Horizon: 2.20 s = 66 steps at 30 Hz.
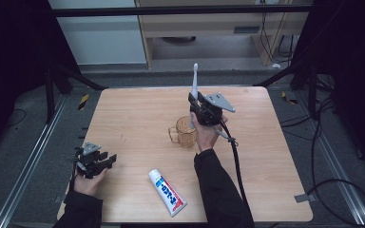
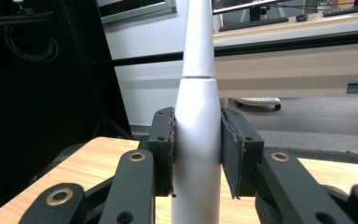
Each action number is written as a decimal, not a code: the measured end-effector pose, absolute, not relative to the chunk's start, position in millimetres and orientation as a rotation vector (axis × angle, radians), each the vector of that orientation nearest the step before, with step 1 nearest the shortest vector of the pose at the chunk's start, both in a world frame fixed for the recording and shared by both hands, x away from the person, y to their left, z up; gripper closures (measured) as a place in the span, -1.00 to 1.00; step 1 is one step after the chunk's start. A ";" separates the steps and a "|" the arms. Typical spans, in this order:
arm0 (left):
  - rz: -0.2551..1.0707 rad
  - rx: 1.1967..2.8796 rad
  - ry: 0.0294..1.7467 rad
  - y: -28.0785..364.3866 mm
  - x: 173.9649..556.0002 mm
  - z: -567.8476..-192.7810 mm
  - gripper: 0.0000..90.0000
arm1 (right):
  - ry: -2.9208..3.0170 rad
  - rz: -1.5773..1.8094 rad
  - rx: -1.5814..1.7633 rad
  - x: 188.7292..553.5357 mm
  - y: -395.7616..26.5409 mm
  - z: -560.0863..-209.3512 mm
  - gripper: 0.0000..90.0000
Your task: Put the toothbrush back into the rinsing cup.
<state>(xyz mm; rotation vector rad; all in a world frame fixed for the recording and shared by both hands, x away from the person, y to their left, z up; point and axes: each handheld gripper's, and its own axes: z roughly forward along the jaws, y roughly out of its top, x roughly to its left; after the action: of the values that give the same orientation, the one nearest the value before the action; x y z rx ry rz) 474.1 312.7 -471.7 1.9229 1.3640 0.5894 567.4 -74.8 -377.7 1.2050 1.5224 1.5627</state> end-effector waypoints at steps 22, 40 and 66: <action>0.590 1.925 1.362 311.3 474.0 -471.8 0.25 | 1.597 1.519 1.233 571.6 -71.8 -408.7 0.49; 0.591 1.926 1.359 310.6 474.1 -472.1 0.25 | 1.656 1.462 1.253 568.2 -71.6 -427.8 0.49; 0.591 1.936 1.357 309.2 473.9 -472.0 0.25 | 1.756 1.377 1.219 552.9 -73.1 -431.8 0.49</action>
<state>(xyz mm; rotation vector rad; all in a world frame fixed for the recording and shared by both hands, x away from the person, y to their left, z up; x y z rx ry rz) 473.9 309.2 -472.0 1.9359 1.3566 0.5909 552.9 -73.1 -431.8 1.2193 1.7563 1.3767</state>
